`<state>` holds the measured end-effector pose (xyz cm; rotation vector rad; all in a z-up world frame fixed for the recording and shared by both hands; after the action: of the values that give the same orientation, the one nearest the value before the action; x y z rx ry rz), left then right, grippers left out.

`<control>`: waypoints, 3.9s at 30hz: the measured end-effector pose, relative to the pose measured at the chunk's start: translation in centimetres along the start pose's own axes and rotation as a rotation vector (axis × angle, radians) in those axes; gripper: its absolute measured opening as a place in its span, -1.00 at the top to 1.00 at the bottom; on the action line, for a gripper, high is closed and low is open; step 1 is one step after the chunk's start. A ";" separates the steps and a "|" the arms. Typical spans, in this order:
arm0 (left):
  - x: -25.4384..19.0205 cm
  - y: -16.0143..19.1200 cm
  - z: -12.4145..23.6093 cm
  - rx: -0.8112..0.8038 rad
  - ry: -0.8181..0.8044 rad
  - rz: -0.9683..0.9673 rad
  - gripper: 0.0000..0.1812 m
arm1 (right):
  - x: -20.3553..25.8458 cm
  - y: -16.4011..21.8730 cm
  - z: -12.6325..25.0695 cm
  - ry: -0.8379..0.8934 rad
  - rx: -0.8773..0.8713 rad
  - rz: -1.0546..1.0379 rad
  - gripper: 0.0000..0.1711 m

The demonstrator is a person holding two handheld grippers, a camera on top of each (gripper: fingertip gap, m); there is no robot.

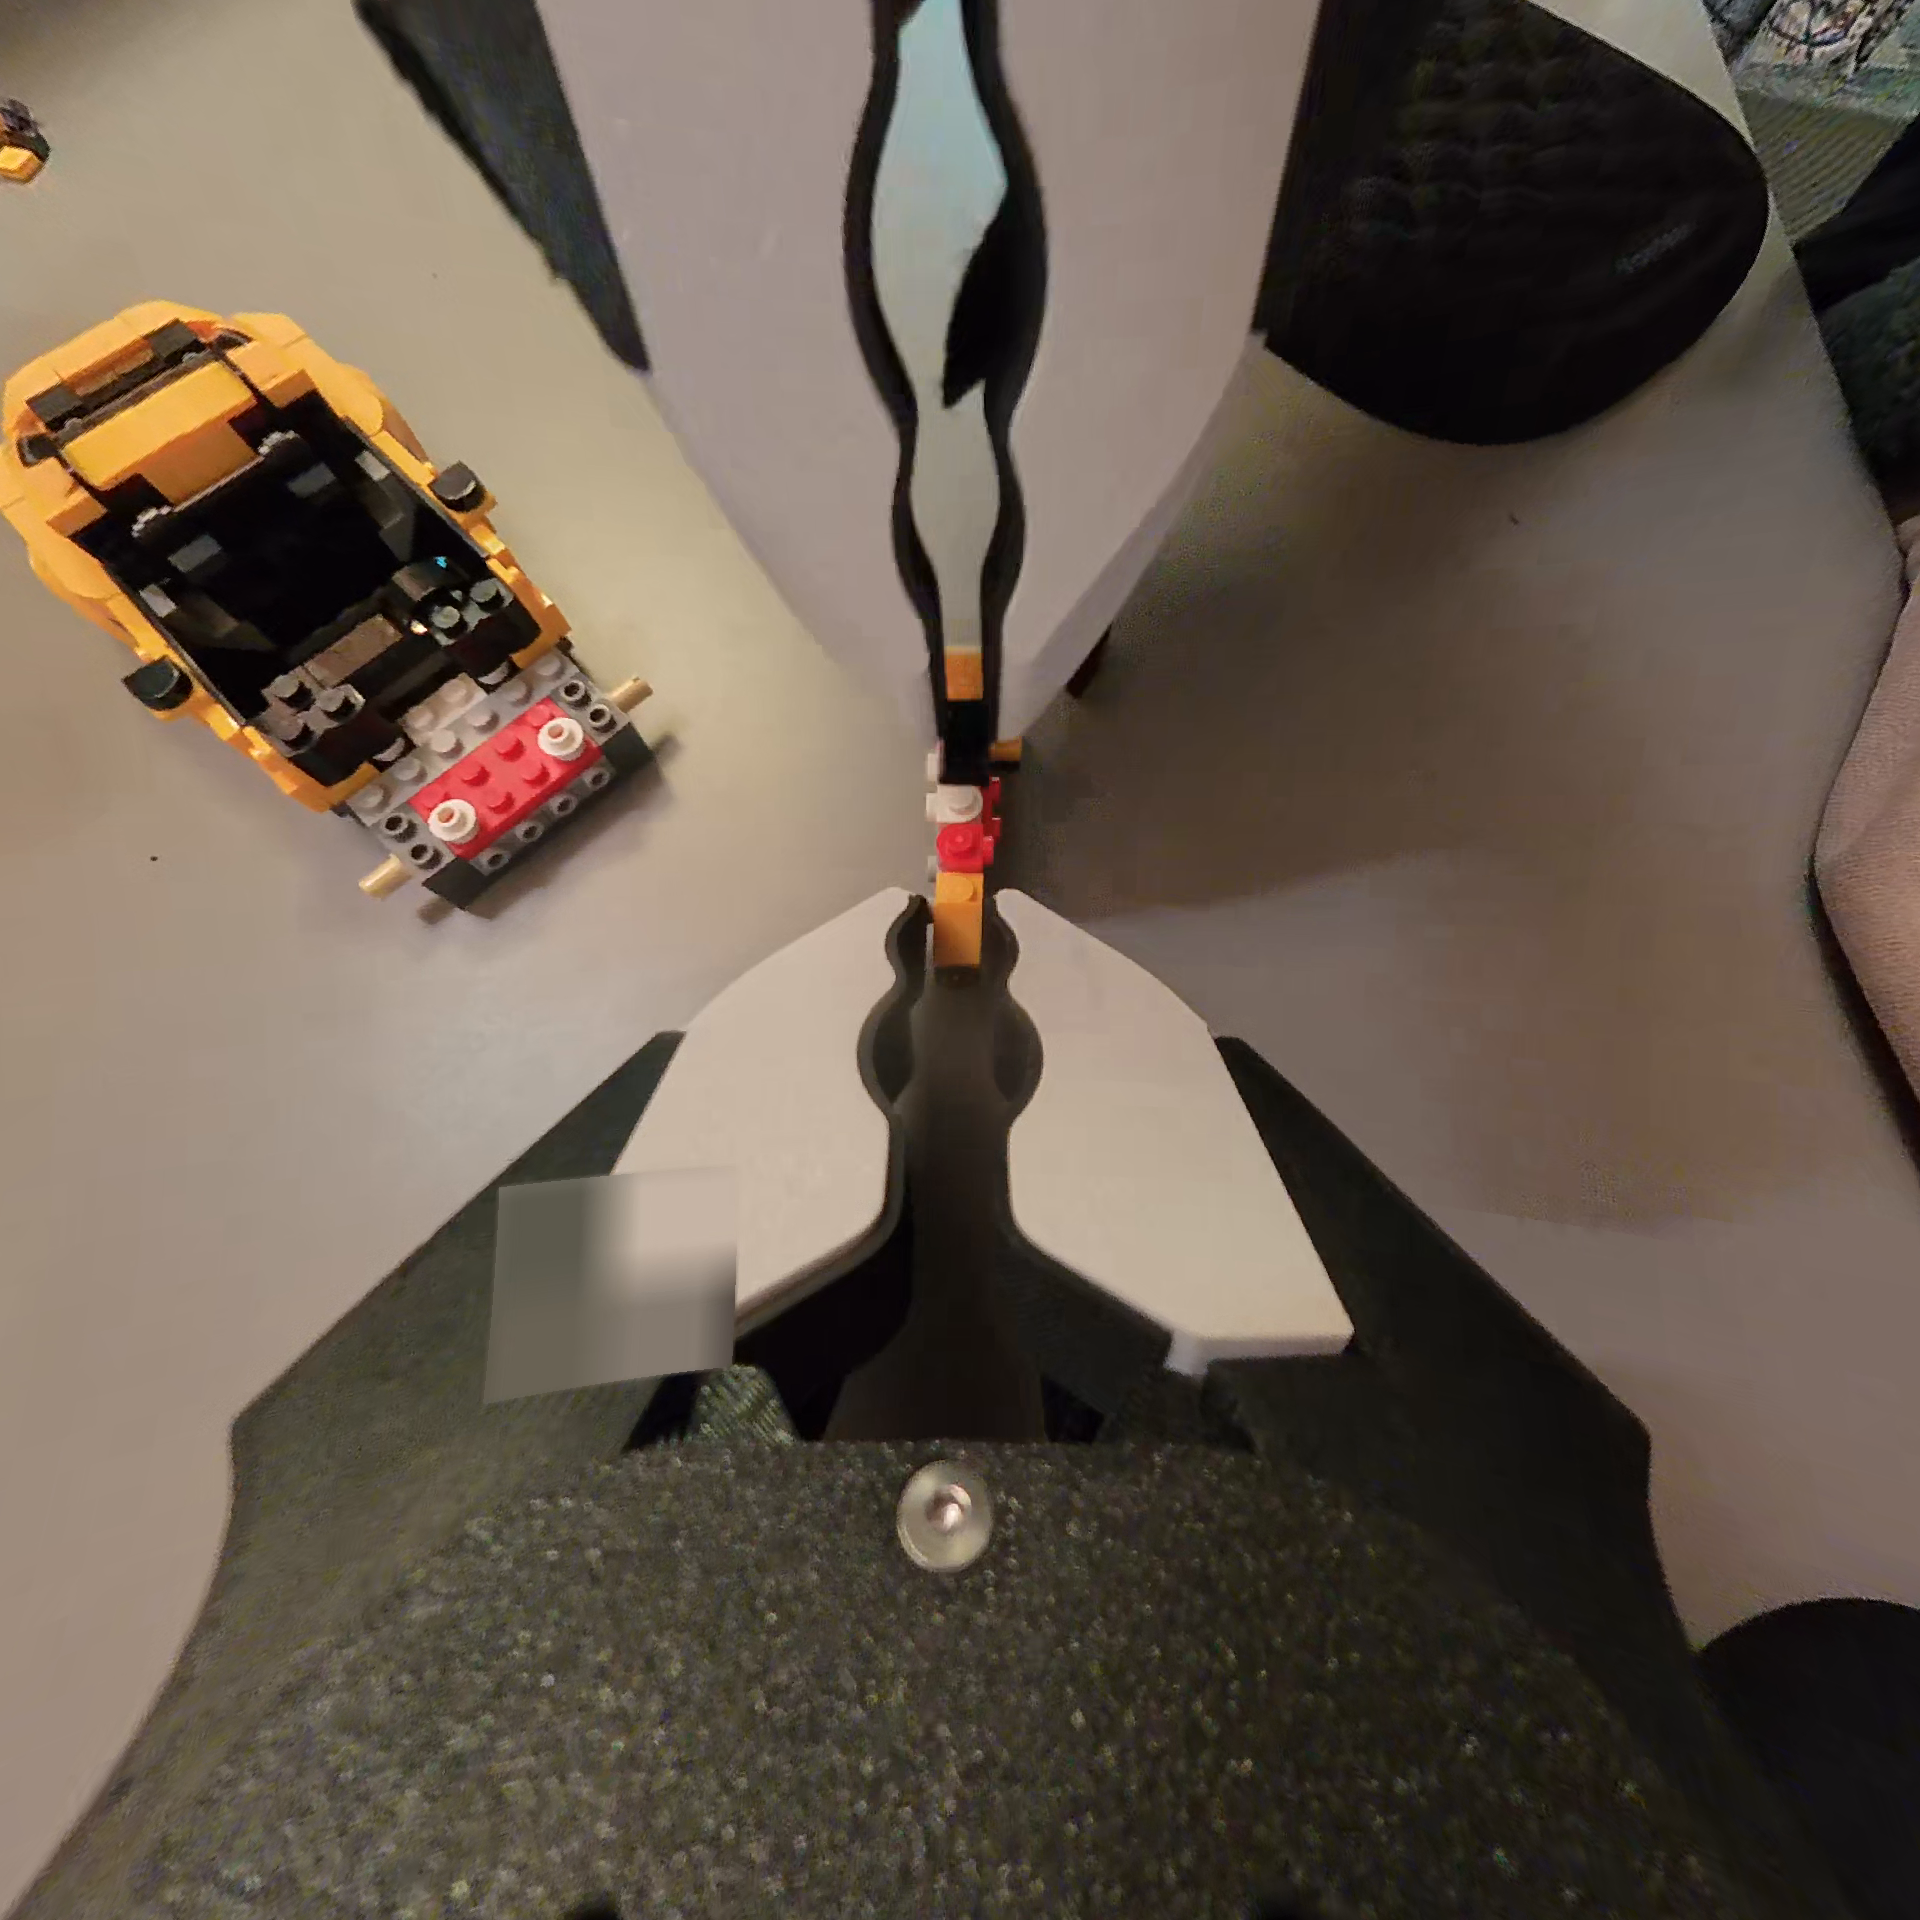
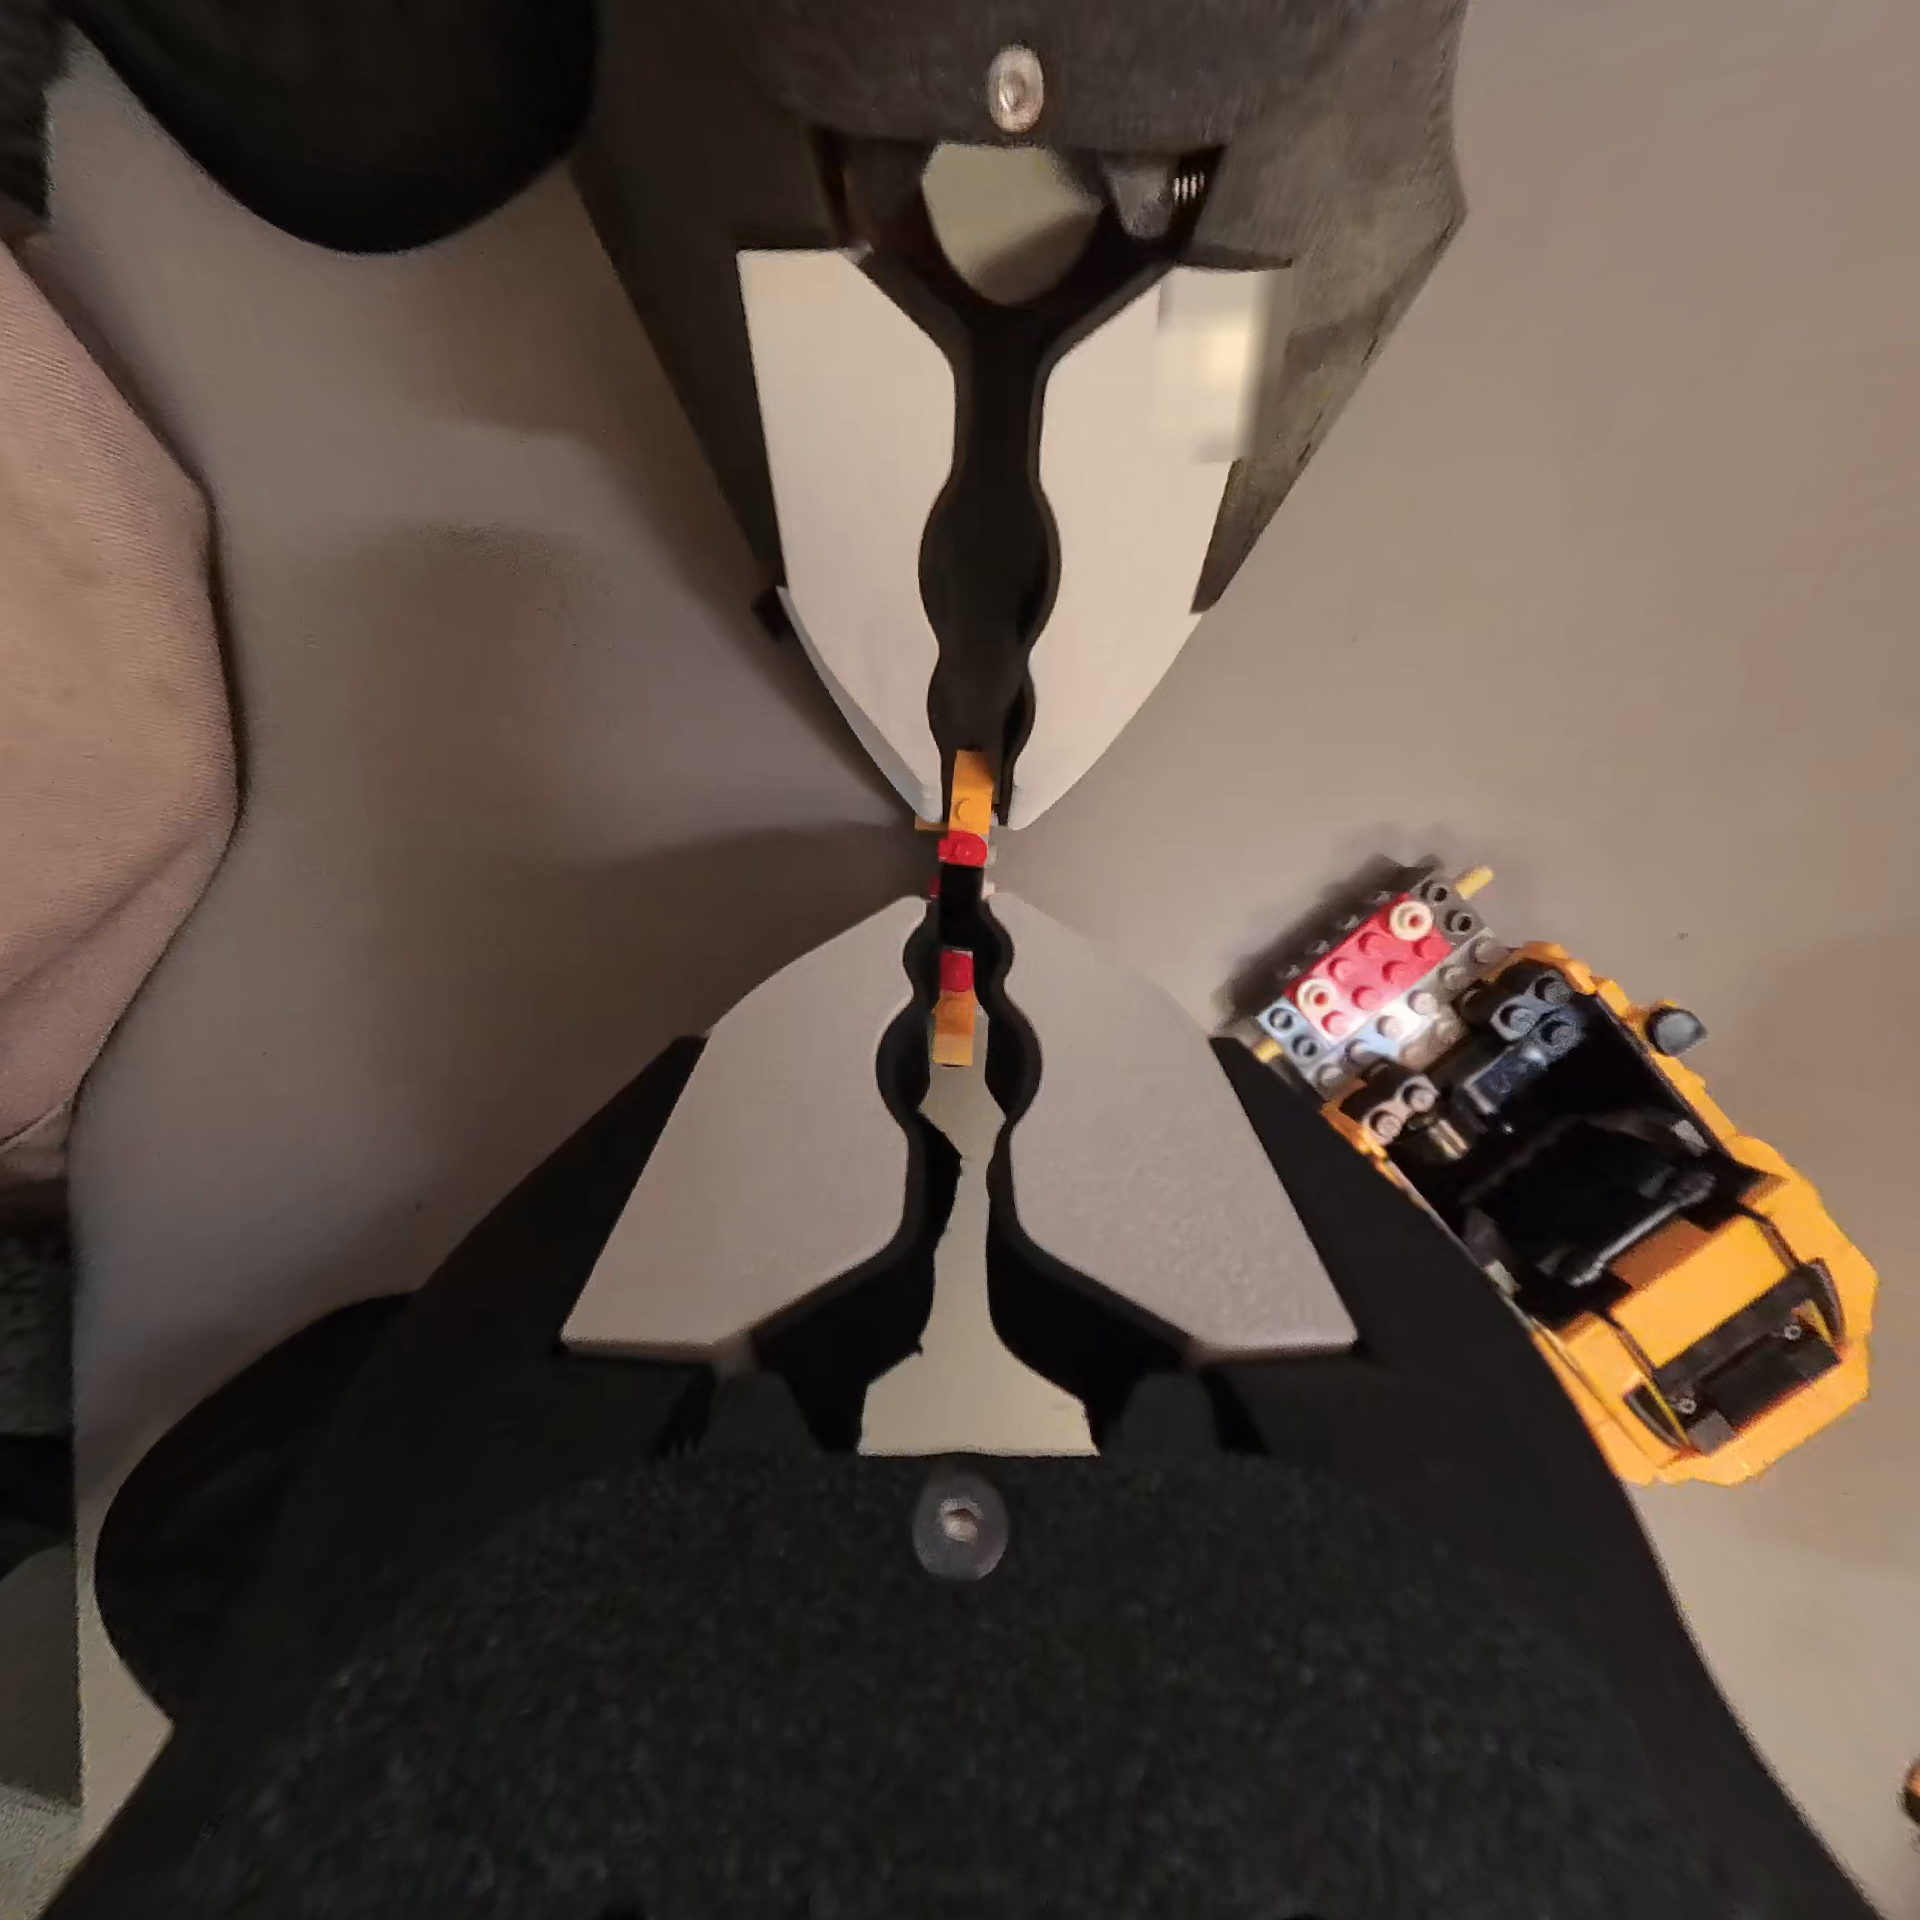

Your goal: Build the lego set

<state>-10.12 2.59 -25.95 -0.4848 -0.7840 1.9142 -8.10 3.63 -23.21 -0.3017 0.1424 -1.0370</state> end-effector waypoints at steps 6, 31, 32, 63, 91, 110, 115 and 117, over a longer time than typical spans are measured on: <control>0.0 0.0 0.0 0.000 0.000 -0.003 0.89 | 0.0 0.7 -0.9 -0.036 0.059 -0.040 0.94; 0.1 -1.9 0.1 -0.101 0.028 0.046 0.89 | 0.3 0.5 -0.9 -0.021 0.084 -0.028 0.93; 0.1 -1.9 0.1 -0.099 0.028 0.046 0.90 | 0.3 0.5 -0.9 -0.020 0.085 -0.027 0.93; -0.1 -1.7 0.2 -0.092 0.037 0.052 0.92 | 2.1 0.6 -1.2 0.397 -0.064 0.241 0.77; -0.4 -1.7 0.1 -0.085 0.048 0.117 0.91 | 1.2 0.3 -1.6 0.705 0.131 0.415 0.89; -0.3 -1.7 0.2 -0.087 0.052 0.117 0.92 | 0.6 0.5 -1.5 0.665 -0.042 0.230 0.61; -0.3 -1.6 0.2 -0.086 0.051 0.108 0.92 | 0.6 0.3 -2.0 0.675 -0.035 0.257 0.72; -0.3 -1.6 0.2 -0.084 0.046 0.100 0.92 | 0.5 0.3 -1.9 0.691 -0.034 0.275 0.75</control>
<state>-9.11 2.71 -24.66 -0.6285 -0.8261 1.9606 -8.09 2.96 -25.11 0.0581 0.8024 -0.8294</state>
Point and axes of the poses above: each gripper's, where its closed fingertips meet, z back along the fingers, y out of its underside, x = y × z across the jaws, the point moved 1 cm from there along z, back along the fingers, and after that the axes turned 7 degrees about x, right-handed, at the moved point
